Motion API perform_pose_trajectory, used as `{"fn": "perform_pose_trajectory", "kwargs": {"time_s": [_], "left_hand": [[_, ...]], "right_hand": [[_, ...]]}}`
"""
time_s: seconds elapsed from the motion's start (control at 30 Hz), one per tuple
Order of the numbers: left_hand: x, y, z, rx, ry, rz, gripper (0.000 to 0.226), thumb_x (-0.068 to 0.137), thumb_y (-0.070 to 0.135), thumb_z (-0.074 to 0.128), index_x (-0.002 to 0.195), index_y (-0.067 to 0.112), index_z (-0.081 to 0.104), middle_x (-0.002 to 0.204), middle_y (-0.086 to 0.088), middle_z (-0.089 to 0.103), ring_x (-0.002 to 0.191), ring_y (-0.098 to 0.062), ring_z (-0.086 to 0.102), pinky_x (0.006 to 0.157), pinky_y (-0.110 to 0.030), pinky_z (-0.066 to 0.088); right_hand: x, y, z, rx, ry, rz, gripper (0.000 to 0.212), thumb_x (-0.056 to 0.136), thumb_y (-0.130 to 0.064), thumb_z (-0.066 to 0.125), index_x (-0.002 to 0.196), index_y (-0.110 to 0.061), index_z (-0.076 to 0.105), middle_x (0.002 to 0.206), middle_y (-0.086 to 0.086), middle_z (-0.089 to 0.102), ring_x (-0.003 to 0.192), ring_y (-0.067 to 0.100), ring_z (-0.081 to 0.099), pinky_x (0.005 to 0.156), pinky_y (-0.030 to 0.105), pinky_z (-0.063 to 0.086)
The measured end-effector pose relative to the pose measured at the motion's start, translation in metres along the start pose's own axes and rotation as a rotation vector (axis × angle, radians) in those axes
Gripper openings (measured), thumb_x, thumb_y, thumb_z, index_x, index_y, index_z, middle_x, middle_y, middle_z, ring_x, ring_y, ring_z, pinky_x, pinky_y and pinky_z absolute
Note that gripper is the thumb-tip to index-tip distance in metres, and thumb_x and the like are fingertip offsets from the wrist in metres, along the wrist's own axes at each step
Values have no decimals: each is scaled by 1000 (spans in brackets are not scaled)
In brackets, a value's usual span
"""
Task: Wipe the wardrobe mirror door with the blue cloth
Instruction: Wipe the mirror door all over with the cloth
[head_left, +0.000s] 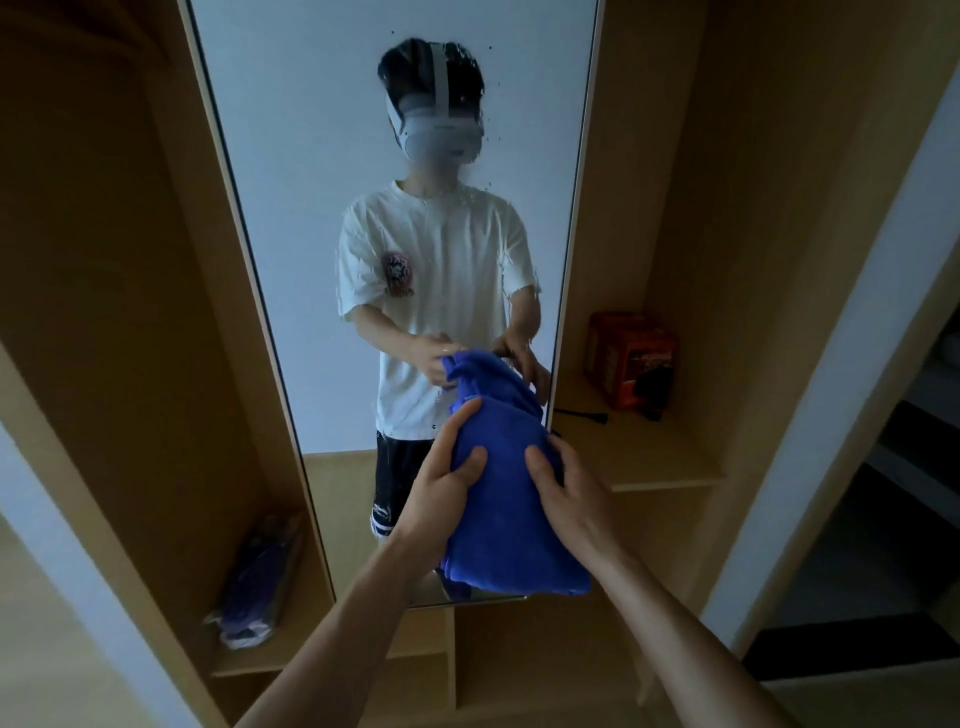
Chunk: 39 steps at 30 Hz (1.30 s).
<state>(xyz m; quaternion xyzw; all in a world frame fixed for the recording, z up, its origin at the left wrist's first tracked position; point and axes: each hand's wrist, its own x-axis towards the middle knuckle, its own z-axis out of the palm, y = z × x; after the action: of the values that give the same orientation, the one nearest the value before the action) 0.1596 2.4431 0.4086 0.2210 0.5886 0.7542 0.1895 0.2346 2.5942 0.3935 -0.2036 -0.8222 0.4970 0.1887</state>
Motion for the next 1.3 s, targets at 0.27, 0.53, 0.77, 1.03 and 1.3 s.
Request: {"fn": "perform_pose_trajectory", "kwargs": {"time_s": [0.27,0.53,0.77,1.03,1.3], "left_hand": [[-17,28,-11,-131,80,77,48,103,17,58,140,47,55,141,12,58,114,-13,69,88,-37,61],[-24,45,-26,-111,121,70,85,84,23,82,147,58,37,147,4,55,117,-20,69,91,-42,61],[-18,81,-43,-163,187,339,71,87,3,75,137,49,56,137,20,63,127,-16,63,103,-51,53],[-6,115,-64,-183,136,433,70,92,12,72,142,56,48,152,10,52,133,-25,59,106,-58,50],[17,171,-88,81,141,610,51,99,24,67,142,48,53,152,16,51,138,-18,53,109,-54,49]], "right_hand": [[-16,-33,-16,305,51,-15,34,91,-35,73,120,-30,57,115,-7,68,95,6,69,80,30,56],[-22,-78,-27,460,103,-121,53,80,-15,82,127,-30,63,111,-11,74,97,9,72,84,35,57],[-21,-121,-17,642,-108,-49,29,84,-14,79,111,-10,70,104,10,77,92,29,75,86,52,59],[-10,-166,-2,438,-200,-245,43,86,-17,79,125,-26,61,114,-6,74,104,15,72,92,41,58],[10,-205,2,645,-205,-157,64,72,-30,87,129,-16,61,117,4,74,104,26,73,93,50,56]]}}
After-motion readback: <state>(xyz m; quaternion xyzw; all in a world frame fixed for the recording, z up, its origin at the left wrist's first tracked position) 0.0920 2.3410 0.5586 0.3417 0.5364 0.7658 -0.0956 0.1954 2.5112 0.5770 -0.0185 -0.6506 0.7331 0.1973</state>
